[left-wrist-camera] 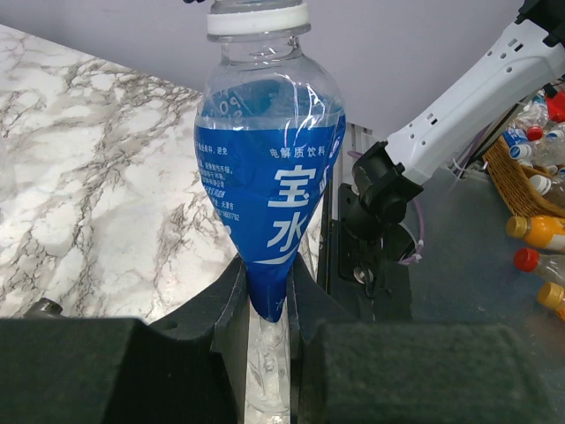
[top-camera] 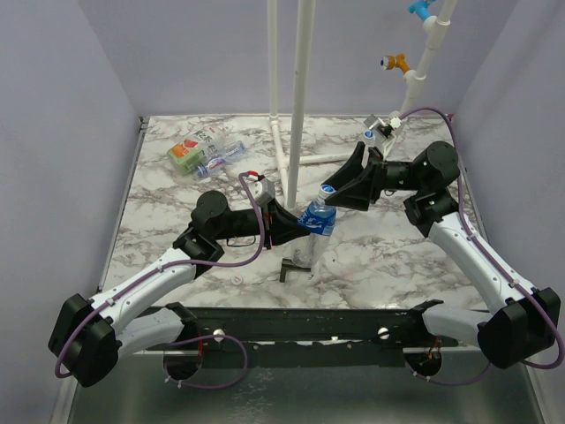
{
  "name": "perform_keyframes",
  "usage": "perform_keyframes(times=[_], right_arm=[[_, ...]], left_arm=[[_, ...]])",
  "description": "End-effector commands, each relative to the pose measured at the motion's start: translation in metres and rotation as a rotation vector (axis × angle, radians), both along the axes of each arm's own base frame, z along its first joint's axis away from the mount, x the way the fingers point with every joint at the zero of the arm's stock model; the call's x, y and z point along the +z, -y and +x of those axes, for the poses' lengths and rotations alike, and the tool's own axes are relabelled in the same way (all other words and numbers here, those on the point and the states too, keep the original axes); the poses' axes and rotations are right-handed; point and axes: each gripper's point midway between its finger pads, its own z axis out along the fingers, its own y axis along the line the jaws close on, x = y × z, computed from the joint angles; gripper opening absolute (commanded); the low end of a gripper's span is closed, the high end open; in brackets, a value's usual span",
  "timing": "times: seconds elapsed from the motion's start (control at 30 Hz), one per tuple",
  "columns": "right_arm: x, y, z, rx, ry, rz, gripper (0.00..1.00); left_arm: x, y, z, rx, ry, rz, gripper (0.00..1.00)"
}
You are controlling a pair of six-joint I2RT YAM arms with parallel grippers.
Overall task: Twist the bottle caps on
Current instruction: Screw the bottle cap onto the plastic bottle.
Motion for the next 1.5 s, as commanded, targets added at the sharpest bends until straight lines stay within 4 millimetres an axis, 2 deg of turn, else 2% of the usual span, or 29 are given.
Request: perform_keyframes(times=[0.0,0.27,0.47,0.53,0.67,0.83,0.97,1.2,1.47], right_arm=[[-0.003,0.000,0.006,-0.035,-0.010,0.006,0.57],[-0.008,0.000,0.017,-0.103,-0.043,-0.014,0.29],[-0.020,0.004,0.040,-0.264,-0.102,-0.073,0.14],[-0.027,0.008,0.049,-0.338,-0.145,-0.112,0.13],[-0.045,0.019,0.068,-0.493,-0.232,-0.211,0.12],[-0.057,0.036,0.087,-0.682,-0.309,-0.315,0.10],[-0.065,0.047,0.095,-0.794,-0.374,-0.377,0.08],[-0.071,0.065,0.107,-0.950,-0.416,-0.448,0.05],[-0.076,0.071,0.117,-1.057,-0.473,-0.480,0.02]], left_arm=[[0.008,0.000,0.000,-0.013,0.023,-0.021,0.00],[0.006,0.000,0.012,0.043,0.015,-0.017,0.00],[0.002,-0.004,0.053,0.256,0.011,0.001,0.00],[0.005,-0.006,0.067,0.343,0.033,0.002,0.00],[0.014,-0.002,0.080,0.474,0.105,0.020,0.00],[0.029,0.016,0.091,0.605,0.203,0.059,0.00],[0.033,0.036,0.104,0.705,0.230,0.099,0.00],[0.043,0.059,0.127,0.862,0.263,0.130,0.00],[0.034,0.082,0.139,0.913,0.264,0.163,0.00]])
